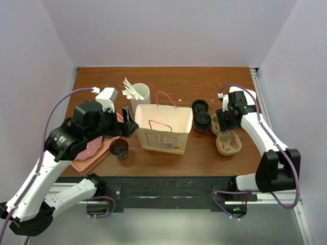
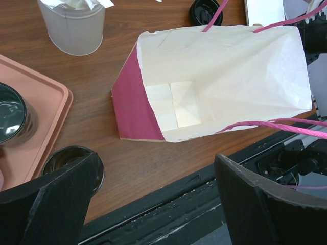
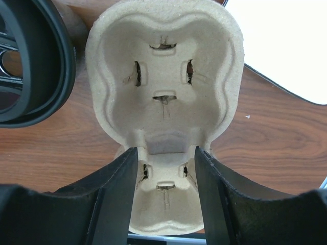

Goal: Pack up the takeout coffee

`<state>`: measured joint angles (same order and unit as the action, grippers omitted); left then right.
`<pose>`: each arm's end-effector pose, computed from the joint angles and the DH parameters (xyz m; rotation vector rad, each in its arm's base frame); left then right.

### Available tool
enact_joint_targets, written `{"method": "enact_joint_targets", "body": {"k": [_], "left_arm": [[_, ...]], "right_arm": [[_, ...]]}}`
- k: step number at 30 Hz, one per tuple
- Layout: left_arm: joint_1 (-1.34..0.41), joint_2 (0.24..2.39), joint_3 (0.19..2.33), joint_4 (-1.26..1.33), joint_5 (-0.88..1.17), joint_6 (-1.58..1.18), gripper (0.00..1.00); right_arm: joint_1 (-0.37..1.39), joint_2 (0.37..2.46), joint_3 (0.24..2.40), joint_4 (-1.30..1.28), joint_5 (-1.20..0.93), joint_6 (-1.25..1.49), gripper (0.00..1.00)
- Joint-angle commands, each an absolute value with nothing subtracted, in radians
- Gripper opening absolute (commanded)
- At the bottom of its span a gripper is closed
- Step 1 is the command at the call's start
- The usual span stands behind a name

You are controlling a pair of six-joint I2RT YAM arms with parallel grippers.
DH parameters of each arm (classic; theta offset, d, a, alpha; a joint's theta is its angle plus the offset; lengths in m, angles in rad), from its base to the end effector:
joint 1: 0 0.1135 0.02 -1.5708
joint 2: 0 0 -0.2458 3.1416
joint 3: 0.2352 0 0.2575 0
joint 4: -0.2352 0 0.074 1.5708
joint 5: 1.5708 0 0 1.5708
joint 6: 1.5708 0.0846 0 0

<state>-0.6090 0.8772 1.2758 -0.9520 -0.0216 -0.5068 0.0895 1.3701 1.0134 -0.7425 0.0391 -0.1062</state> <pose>0.1694 -0.1159 0.3717 0.0987 2.1887 -0.6267 0.2977 0.0234 0.1819 -0.2483 2.6582 -0.0576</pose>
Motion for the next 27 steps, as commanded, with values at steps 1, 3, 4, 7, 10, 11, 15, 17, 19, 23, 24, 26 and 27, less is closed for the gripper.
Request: {"method": "enact_joint_targets", "body": {"k": [1, 3, 4, 7, 10, 11, 15, 17, 19, 23, 24, 26, 27], "left_arm": [[-0.615, 0.876, 1.313, -0.934, -0.028, -0.485, 1.00], [-0.617, 0.874, 1.312, -0.933, -0.025, -0.486, 1.00], [-0.615, 0.874, 1.312, -0.931, -0.025, -0.486, 1.00], [-0.617, 0.874, 1.312, -0.931, -0.028, -0.485, 1.00], [-0.617, 0.880, 1.312, -0.930, -0.029, -0.485, 1.00], [-0.617, 0.882, 1.312, -0.925, -0.028, -0.485, 1.00], [-0.618, 0.888, 1.319, -0.920, -0.031, -0.485, 1.00], [-0.621, 0.888, 1.319, -0.920, -0.031, -0.485, 1.00], [-0.621, 0.891, 1.319, -0.917, -0.032, -0.485, 1.00], [-0.623, 0.896, 1.324, -0.916, -0.037, -0.485, 1.00], [-0.624, 0.897, 1.324, -0.917, -0.037, -0.485, 1.00], [-0.624, 0.897, 1.325, -0.916, -0.037, -0.485, 1.00], [-0.623, 0.899, 1.325, -0.917, -0.037, -0.485, 1.00]], "right_arm": [[0.081, 1.376, 1.031, -0.758, 0.034, -0.114, 0.53], [0.078, 1.381, 1.031, -0.758, 0.040, -0.110, 0.53], [0.078, 1.385, 1.031, -0.759, 0.044, -0.107, 0.53], [0.078, 1.407, 1.037, -0.761, 0.031, -0.106, 0.53], [0.078, 1.417, 1.039, -0.761, 0.037, -0.104, 0.52], [0.077, 1.419, 1.040, -0.765, 0.038, -0.104, 0.52], [0.075, 1.422, 1.043, -0.764, 0.043, -0.100, 0.49], [0.074, 1.428, 1.045, -0.764, 0.034, -0.097, 0.44], [0.075, 1.437, 1.045, -0.765, 0.028, -0.094, 0.41], [0.072, 1.440, 1.049, -0.770, 0.026, -0.092, 0.34], [0.072, 1.440, 1.049, -0.772, 0.026, -0.094, 0.33], [0.072, 1.443, 1.051, -0.775, 0.028, -0.094, 0.33], [0.071, 1.445, 1.051, -0.776, 0.026, -0.094, 0.32]]}}
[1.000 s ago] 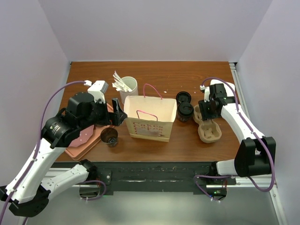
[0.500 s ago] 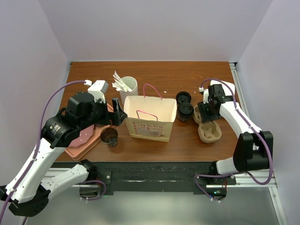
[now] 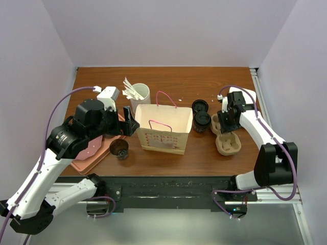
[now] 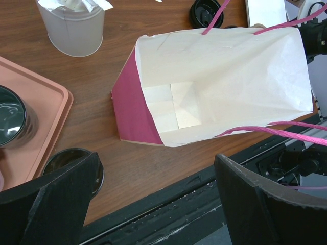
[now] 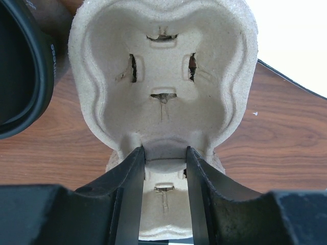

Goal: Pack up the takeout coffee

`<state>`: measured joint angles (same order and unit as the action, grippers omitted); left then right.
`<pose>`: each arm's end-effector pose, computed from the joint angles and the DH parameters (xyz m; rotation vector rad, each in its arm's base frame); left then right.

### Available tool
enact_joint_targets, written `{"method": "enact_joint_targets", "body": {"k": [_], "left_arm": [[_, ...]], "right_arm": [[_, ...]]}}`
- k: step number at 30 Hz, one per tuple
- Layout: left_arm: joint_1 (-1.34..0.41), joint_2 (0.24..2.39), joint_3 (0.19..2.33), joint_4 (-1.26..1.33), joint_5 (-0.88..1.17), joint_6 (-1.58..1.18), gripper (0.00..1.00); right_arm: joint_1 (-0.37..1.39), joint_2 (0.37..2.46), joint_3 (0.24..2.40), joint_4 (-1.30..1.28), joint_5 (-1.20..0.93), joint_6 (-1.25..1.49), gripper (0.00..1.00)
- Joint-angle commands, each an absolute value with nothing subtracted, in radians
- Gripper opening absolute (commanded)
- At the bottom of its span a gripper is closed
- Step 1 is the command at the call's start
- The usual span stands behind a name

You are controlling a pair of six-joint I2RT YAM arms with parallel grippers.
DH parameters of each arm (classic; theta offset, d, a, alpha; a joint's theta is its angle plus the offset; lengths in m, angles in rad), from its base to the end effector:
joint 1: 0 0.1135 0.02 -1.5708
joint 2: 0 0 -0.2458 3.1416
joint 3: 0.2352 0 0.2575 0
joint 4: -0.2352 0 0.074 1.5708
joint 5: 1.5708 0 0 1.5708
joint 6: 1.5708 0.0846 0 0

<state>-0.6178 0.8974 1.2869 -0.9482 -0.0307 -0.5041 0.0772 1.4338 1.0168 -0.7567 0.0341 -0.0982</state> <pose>0.1727 -0.1195 0.3722 0.1061 2.1921 -0.6185 0.3003 0.0203 0.1642 -0.2310 2.7347 -0.0526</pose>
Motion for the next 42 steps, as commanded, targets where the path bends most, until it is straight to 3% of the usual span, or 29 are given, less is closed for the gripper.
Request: {"method": "enact_joint_targets", "body": {"k": [1, 23, 29, 36, 42], "left_arm": [[-0.624, 0.897, 1.325, -0.917, -0.038, -0.485, 1.00], [-0.623, 0.917, 1.333, -0.933, -0.063, -0.486, 1.00], [-0.621, 0.939, 1.348, -0.942, -0.081, -0.479, 1.00], [-0.621, 0.969, 1.362, -0.940, -0.090, -0.479, 1.00], [-0.621, 0.985, 1.353, -0.937, -0.136, -0.491, 0.99]], "right_arm": [[0.071, 1.448, 1.052, -0.778, 0.023, -0.094, 0.31], [0.069, 1.428, 1.298, -0.994, 0.044, -0.130, 0.23], [0.069, 1.396, 1.456, -1.072, 0.018, -0.126, 0.23], [0.090, 1.385, 1.808, -1.128, -0.138, -0.143, 0.22], [0.282, 1.371, 1.983, -1.037, -0.183, -0.106, 0.20]]}}
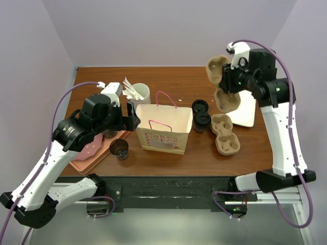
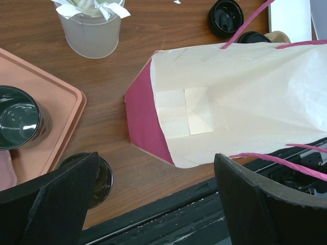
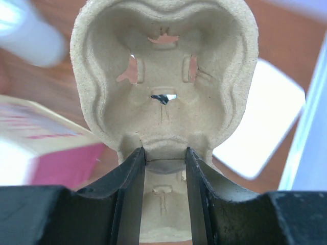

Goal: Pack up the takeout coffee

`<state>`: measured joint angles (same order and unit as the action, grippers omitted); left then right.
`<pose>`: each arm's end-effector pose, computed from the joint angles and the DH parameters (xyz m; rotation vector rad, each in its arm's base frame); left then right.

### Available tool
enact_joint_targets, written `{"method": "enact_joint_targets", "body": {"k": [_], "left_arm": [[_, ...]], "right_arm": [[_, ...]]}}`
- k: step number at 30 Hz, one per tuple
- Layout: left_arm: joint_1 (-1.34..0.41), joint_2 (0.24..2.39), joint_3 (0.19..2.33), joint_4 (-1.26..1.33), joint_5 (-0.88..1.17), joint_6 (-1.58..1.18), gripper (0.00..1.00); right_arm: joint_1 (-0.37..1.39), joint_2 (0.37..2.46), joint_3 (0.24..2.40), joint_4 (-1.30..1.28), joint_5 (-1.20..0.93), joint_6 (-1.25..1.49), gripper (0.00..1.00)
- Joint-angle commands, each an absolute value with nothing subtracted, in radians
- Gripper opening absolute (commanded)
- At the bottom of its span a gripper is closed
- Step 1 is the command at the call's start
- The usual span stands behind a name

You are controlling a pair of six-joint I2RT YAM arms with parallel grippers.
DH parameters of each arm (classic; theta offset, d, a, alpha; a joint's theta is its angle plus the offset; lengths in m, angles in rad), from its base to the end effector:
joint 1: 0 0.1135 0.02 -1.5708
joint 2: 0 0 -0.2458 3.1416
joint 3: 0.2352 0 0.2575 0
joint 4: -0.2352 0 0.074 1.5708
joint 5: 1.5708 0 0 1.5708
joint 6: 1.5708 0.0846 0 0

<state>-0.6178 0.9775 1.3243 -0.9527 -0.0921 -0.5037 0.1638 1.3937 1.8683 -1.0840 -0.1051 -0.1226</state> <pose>0.1902 -0.1256 0.3687 0.0732 2.2234 -0.5327 0.2962 0.0579 0.4328 -0.3701 2.1480 0.1380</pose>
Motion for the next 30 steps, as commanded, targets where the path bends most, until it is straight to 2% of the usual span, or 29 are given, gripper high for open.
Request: {"method": "enact_joint_targets", "body": {"k": [1, 8, 15, 21, 30], "left_arm": [[-0.623, 0.982, 1.353, -0.931, -0.150, -0.489, 0.99], [-0.620, 1.012, 1.413, -0.931, -0.204, -0.531, 0.94], [-0.614, 1.042, 1.437, -0.940, -0.153, -0.581, 0.86], [-0.604, 1.038, 1.420, -0.939, -0.155, -0.606, 0.81], [-0.594, 1.006, 1.341, -0.873, -0.078, -0.675, 0.65]], "right_arm": [[0.337, 1.384, 2.006, -1.032, -0.196, -0.094, 0.20], [0.583, 1.445, 2.157, -0.919, -0.212, -0.014, 0.16], [0.787, 1.463, 2.148, -0.816, -0.216, -0.090, 0.17], [0.825, 1.450, 2.013, -0.720, -0.291, -0.150, 0.19], [0.827, 1.456, 1.841, -0.652, -0.354, -0.230, 0.20]]}}
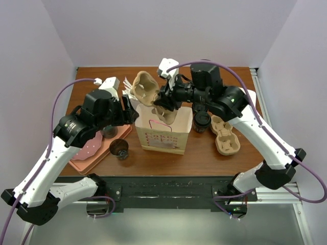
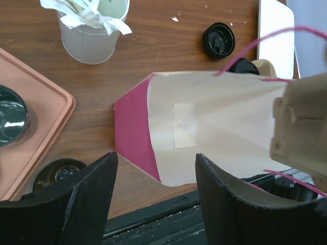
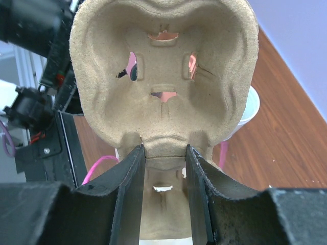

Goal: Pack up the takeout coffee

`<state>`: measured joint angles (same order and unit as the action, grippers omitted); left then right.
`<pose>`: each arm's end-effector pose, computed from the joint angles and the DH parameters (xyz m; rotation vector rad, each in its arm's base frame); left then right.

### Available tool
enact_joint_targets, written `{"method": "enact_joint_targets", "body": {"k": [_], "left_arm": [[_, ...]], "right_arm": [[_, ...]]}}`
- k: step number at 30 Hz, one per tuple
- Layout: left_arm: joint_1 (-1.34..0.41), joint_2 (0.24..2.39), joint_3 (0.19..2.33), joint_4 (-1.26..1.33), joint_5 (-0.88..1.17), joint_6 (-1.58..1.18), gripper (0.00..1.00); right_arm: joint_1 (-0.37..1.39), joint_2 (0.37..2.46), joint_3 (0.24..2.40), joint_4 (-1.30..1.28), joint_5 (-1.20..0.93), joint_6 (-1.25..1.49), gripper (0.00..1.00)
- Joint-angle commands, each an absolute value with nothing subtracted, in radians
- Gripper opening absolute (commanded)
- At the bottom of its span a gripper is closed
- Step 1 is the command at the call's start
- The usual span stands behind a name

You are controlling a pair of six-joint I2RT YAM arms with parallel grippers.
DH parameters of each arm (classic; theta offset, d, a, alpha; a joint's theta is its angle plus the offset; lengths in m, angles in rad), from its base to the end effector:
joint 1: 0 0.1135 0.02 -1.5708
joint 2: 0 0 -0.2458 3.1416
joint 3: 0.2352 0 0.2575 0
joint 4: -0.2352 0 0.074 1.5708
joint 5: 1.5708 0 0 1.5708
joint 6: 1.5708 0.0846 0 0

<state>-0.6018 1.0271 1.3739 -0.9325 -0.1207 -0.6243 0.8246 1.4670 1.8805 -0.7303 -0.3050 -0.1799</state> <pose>0.2033 -0.1273 0.3781 -0.0964 2.2070 -0.5727 0.2167 0.2718 0.4654 -1.1154 1.5852 0.7230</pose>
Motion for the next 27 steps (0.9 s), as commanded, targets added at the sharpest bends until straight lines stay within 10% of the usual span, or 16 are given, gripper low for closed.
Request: {"method": "enact_joint_targets", "body": {"k": [1, 27], "left_arm": [[-0.594, 1.003, 1.333, -0.865, -0.071, -0.678, 0.63], [-0.554, 0.989, 1.345, -0.928, -0.077, -0.756, 0.60]], "right_arm": [[0.825, 1.451, 1.827, -0.653, -0.357, -0.235, 0.20], [0.828, 1.305, 1.621, -0.640, -0.477, -0.354, 0.21]]}}
